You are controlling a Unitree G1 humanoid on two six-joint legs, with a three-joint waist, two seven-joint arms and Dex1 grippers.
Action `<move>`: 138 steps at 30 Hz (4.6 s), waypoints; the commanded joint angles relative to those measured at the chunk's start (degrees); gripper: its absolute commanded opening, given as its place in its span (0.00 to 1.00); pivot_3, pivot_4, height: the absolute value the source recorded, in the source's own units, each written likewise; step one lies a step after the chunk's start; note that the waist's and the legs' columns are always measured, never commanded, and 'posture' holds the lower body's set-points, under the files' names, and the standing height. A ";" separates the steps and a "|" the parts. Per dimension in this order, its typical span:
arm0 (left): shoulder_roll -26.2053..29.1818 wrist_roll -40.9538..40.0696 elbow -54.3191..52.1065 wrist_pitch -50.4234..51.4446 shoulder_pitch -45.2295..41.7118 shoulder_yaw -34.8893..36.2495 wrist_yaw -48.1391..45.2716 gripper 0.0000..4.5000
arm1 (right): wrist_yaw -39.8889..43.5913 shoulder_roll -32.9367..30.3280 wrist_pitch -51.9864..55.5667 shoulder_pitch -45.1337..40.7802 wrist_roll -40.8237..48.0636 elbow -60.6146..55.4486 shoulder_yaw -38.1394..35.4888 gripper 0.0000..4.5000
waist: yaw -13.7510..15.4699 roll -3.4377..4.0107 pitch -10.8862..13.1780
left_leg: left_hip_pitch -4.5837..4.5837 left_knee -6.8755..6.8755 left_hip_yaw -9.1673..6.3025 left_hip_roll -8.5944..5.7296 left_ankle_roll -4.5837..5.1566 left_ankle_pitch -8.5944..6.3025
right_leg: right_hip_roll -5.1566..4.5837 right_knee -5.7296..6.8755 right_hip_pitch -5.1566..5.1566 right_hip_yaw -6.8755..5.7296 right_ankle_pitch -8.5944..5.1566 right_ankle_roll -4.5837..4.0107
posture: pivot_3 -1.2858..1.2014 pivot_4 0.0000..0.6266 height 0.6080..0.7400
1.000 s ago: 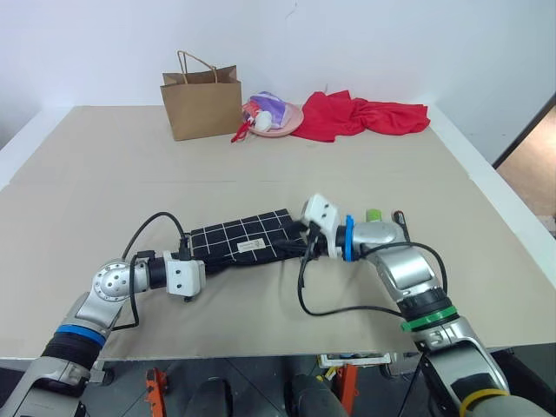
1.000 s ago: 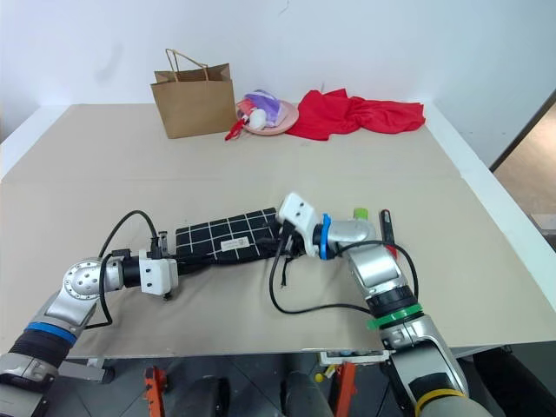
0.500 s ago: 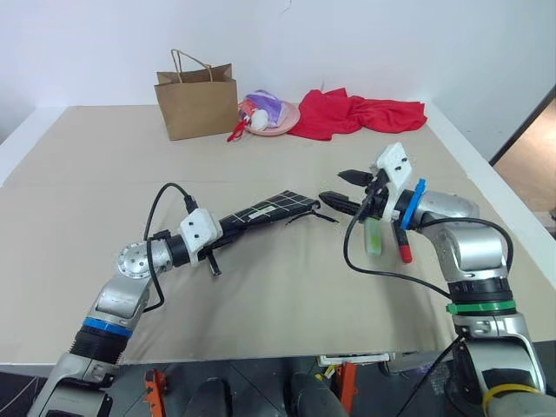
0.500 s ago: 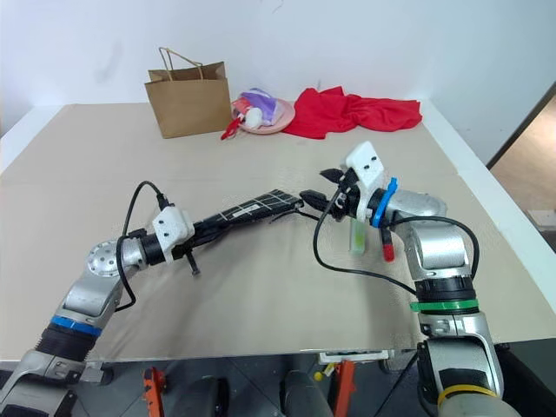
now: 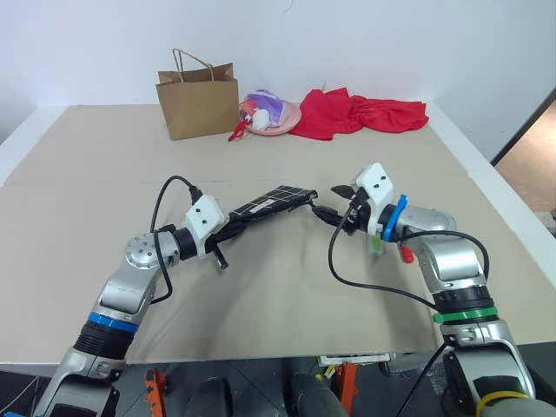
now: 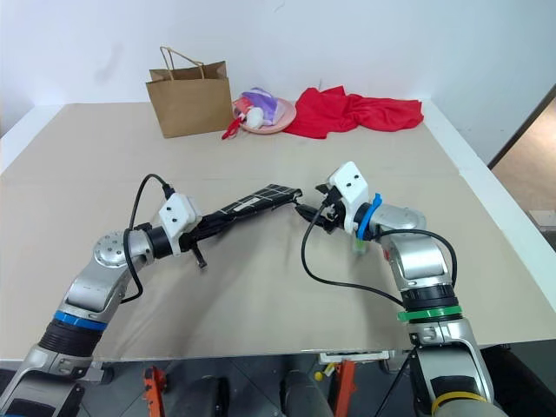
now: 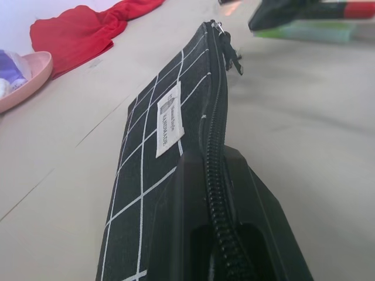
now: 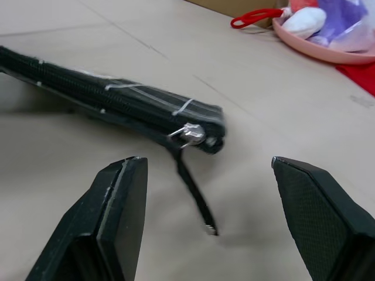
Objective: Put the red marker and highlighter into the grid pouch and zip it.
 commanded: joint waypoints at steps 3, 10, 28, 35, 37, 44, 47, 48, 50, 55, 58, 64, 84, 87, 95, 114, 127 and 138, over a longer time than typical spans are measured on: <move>-0.84 -1.93 -3.99 2.63 -1.02 2.30 0.83 0.00 | -2.48 3.95 -3.89 -2.99 -4.41 6.29 4.05 0.82 | -0.03 -0.01 0.01 | 0.02 0.00 0.00 0.02 0.00 0.00 | 0.02 0.00 0.00 0.00 0.00 0.00 | 0.52 0.24 1.00; -1.07 -1.75 -4.43 3.16 -0.55 2.58 0.95 0.00 | -4.51 6.53 -8.41 -7.55 -6.52 14.41 4.06 0.64 | 0.00 -0.03 0.04 | -0.03 0.01 0.04 -0.04 -0.02 0.01 | -0.07 -0.01 0.00 0.02 0.13 -0.22 | 0.52 0.24 1.00; -1.70 -0.26 -0.91 -1.69 1.04 1.77 0.09 0.00 | 3.41 5.58 -6.46 -4.31 -6.57 4.87 7.81 0.02 | 0.00 -0.03 0.04 | -0.02 -0.03 -0.01 -0.02 -0.04 -0.01 | -0.04 -0.02 -0.01 -0.03 0.13 -0.31 | 0.52 0.24 1.00; -2.45 0.35 1.03 -3.34 0.42 1.35 -0.60 0.00 | 4.36 7.75 -4.59 -2.64 -9.83 0.09 14.94 0.02 | 0.00 -0.03 0.04 | -0.02 -0.02 -0.04 -0.01 -0.04 -0.01 | -0.01 -0.01 -0.01 -0.05 0.11 -0.33 | 0.52 0.24 1.00; -2.54 0.38 1.31 -3.55 0.30 1.41 -0.84 0.00 | 3.66 8.92 -4.52 -3.26 -10.44 0.58 15.75 0.02 | 0.00 -0.04 0.04 | -0.02 -0.01 -0.04 -0.01 -0.04 -0.01 | -0.01 -0.01 -0.01 -0.06 0.11 -0.32 | 0.52 0.24 1.00; -2.67 0.36 2.06 -4.00 -0.01 1.37 -1.26 0.00 | 4.05 11.16 -4.49 -5.19 -10.62 0.81 16.18 0.02 | 0.01 -0.04 0.04 | -0.03 -0.01 -0.05 -0.01 -0.05 -0.01 | -0.02 -0.01 -0.01 -0.06 0.11 -0.32 | 0.52 0.24 1.00; -2.78 0.32 2.52 -4.29 -0.08 1.36 -1.59 0.00 | 4.70 12.13 -4.19 -5.95 -10.35 0.36 16.40 0.02 | 0.00 -0.04 0.04 | -0.02 -0.01 -0.06 0.00 -0.04 -0.01 | -0.01 -0.01 -0.01 -0.08 0.12 -0.33 | 0.52 0.24 1.00; -2.85 0.34 2.71 -4.43 -0.07 1.37 -1.71 0.00 | 4.98 12.53 -4.16 -6.31 -10.30 0.26 16.55 0.02 | -0.01 -0.04 0.05 | -0.02 -0.02 -0.06 0.00 -0.04 -0.01 | 0.00 -0.01 -0.01 -0.08 0.11 -0.33 | 0.52 0.24 1.00; -3.02 0.42 3.17 -4.85 -0.05 1.35 -1.94 0.00 | 5.66 13.41 -3.68 -7.06 -9.89 0.01 16.71 0.02 | -0.01 -0.04 0.05 | -0.02 -0.02 -0.08 0.02 -0.04 -0.01 | 0.01 -0.01 -0.02 -0.10 0.12 -0.34 | 0.52 0.24 1.00; -3.27 0.53 4.29 -5.86 -0.22 1.33 -2.30 0.00 | 6.98 15.20 -2.88 -8.17 -9.77 -0.67 17.48 0.02 | 0.00 -0.04 0.04 | -0.03 -0.02 -0.09 0.01 -0.04 -0.01 | -0.01 -0.01 -0.01 -0.10 0.12 -0.35 | 0.52 0.24 1.00; -3.43 0.56 4.77 -6.28 -0.34 1.31 -2.39 0.00 | 7.35 16.42 -2.18 -8.44 -9.66 -1.21 17.96 0.02 | 0.01 -0.04 0.04 | -0.04 -0.02 -0.10 0.01 -0.05 -0.01 | -0.01 -0.01 -0.01 -0.11 0.12 -0.35 | 0.52 0.24 1.00; -3.68 0.53 5.24 -6.47 -0.60 1.31 -2.58 0.00 | 7.82 18.46 -0.23 -7.92 -8.65 -3.17 18.63 0.02 | 0.00 -0.04 0.05 | -0.04 -0.02 -0.14 0.02 -0.05 -0.01 | 0.00 -0.01 -0.02 -0.13 0.13 -0.37 | 0.52 0.24 1.00; -4.48 0.50 4.31 -5.14 -0.94 1.53 -2.34 0.00 | 11.26 7.41 15.79 -2.78 8.46 -23.41 3.93 0.98 | 0.12 -0.08 0.08 | -0.17 -0.02 -0.34 -0.02 -0.05 -0.01 | -0.03 -0.03 -0.02 -0.29 0.06 -0.37 | 0.52 0.24 1.00; -4.46 0.45 3.90 -4.91 -0.72 1.43 -2.18 0.00 | 12.09 2.36 18.95 -0.14 14.33 -30.16 -1.98 0.98 | 0.19 -0.09 0.09 | -0.32 -0.01 -0.47 -0.06 -0.08 -0.03 | -0.09 -0.07 -0.05 -0.39 -0.08 -0.15 | 0.52 0.24 1.00; -4.72 -0.99 2.30 -4.02 0.99 1.83 -2.16 0.00 | -0.28 -15.87 20.54 12.68 5.56 -25.91 -16.72 0.98 | 0.60 -0.13 0.12 | -0.31 0.02 -0.59 -0.13 -0.08 -0.03 | -0.15 -0.09 0.02 -0.51 -0.17 -0.14 | 0.52 0.24 1.00; -4.95 -2.12 2.48 -4.78 2.17 2.32 -2.66 0.00 | -17.03 -11.36 25.52 23.81 0.45 -20.84 -16.67 0.98 | 0.08 -0.11 0.13 | -0.06 -0.02 -0.30 -0.09 -0.10 -0.01 | -0.05 -0.05 0.07 -0.18 -0.18 0.00 | 0.52 0.24 1.00; -7.02 -6.15 3.33 -2.88 2.68 4.81 -2.80 0.00 | -18.73 -10.22 20.54 24.45 1.90 -14.38 -20.10 0.14 | 0.26 -0.13 0.12 | -0.04 0.02 -0.29 -0.12 -0.10 -0.01 | -0.09 -0.06 0.15 -0.17 -0.16 0.06 | 0.52 0.24 1.00; -5.79 -8.43 2.74 0.55 2.83 5.37 -4.98 0.00 | 0.28 -17.59 5.01 21.52 11.45 -23.34 -21.46 0.14 | 0.10 -0.05 0.17 | -0.03 -0.06 -0.27 -0.08 -0.10 -0.02 | 0.00 -0.05 0.08 -0.15 -0.18 0.06 | 0.52 0.24 1.00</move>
